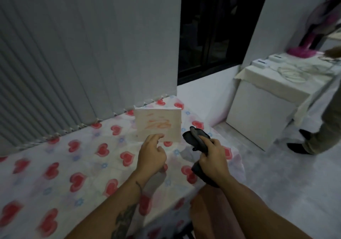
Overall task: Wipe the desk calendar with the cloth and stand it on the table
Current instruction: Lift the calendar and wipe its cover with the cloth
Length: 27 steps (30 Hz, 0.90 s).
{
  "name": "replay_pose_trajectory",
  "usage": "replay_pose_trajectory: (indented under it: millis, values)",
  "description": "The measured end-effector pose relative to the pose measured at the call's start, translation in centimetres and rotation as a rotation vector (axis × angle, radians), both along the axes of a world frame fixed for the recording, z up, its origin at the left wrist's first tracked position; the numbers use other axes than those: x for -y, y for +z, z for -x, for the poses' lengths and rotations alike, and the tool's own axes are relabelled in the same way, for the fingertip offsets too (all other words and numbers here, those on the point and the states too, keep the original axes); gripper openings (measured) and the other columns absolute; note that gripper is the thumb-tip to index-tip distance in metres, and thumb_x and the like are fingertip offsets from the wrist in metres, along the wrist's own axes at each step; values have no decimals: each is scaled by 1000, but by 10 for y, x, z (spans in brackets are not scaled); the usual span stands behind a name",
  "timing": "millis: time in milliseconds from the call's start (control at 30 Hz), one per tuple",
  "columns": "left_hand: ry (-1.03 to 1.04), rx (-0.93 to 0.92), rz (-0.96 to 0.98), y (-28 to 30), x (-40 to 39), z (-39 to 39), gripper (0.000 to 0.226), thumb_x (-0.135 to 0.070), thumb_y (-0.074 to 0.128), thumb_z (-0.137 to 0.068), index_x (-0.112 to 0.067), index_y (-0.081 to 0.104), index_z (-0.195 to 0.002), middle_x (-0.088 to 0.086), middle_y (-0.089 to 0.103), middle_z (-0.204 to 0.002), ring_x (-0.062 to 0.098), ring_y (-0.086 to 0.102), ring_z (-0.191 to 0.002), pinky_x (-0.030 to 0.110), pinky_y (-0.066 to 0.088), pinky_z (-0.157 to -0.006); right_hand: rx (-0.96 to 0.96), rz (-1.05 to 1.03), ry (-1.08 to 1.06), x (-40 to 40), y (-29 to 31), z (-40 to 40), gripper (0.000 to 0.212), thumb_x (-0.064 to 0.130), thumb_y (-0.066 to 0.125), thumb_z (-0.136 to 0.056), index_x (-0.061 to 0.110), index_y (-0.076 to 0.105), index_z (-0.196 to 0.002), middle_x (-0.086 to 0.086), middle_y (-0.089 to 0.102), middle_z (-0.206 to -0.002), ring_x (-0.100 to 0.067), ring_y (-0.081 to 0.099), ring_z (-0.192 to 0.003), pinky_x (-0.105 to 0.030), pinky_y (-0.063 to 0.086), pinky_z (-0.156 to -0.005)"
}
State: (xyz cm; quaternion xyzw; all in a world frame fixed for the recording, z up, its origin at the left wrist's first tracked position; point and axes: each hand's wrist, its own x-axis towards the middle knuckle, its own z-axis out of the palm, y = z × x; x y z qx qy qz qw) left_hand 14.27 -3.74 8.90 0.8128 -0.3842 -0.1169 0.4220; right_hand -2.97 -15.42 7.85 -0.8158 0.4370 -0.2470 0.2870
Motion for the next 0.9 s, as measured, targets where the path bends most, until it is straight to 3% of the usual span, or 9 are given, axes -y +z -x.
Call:
replay_pose_trajectory:
  millis: [167,300,433,567,700,767,900]
  values:
    - [109,-6,100,0,15,-56,40,-6,52,-89,-24,59,-124,-2,57,-131,20,57,-115,32,54,-94,91,54,-40,10,7,-46,62,0,53,-80,31,54,-134,-8,51,-116,-28,50,-100,-38,45,-85]
    - [203,-86,140,-9,28,-102,46,-10,55,-92,-27,50,-134,-4,46,-137,19,53,-119,24,56,-85,144,72,-96,17,10,-81,64,-4,50,-78,29,55,-133,-7,51,-113,-25,49,-100,-34,41,-84]
    - [187,-139,101,-14,39,-130,62,-13,57,-94,-32,33,-147,-5,34,-145,9,39,-116,31,55,-91,149,83,-153,22,8,-100,62,-4,50,-80,27,54,-133,-7,50,-117,-25,46,-105,-33,38,-89]
    - [115,-182,141,-17,52,-147,63,-7,56,-94,-33,34,-146,-6,36,-143,5,35,-117,23,51,-92,149,98,-204,26,6,-109,59,-2,52,-82,26,53,-133,-7,49,-121,-24,46,-107,-31,36,-90]
    - [58,-217,167,-21,65,-160,58,-5,52,-96,-36,39,-142,-8,45,-132,12,49,-112,5,50,-68,150,90,-235,29,5,-113,58,-1,53,-83,30,52,-132,0,47,-117,-19,46,-105,-27,37,-88]
    - [60,-228,169,-24,71,-165,51,-7,47,-98,-39,44,-136,-7,49,-124,17,55,-107,3,48,-50,159,82,-245,30,5,-114,59,-1,53,-82,31,52,-131,4,45,-115,-17,47,-104,-23,36,-86]
    - [75,-159,185,-25,80,-171,33,-13,43,-101,-38,56,-119,-5,53,-112,17,60,-98,0,40,-45,156,69,-252,29,3,-116,60,-1,54,-82,32,52,-132,6,45,-115,-16,48,-104,-28,40,-87]
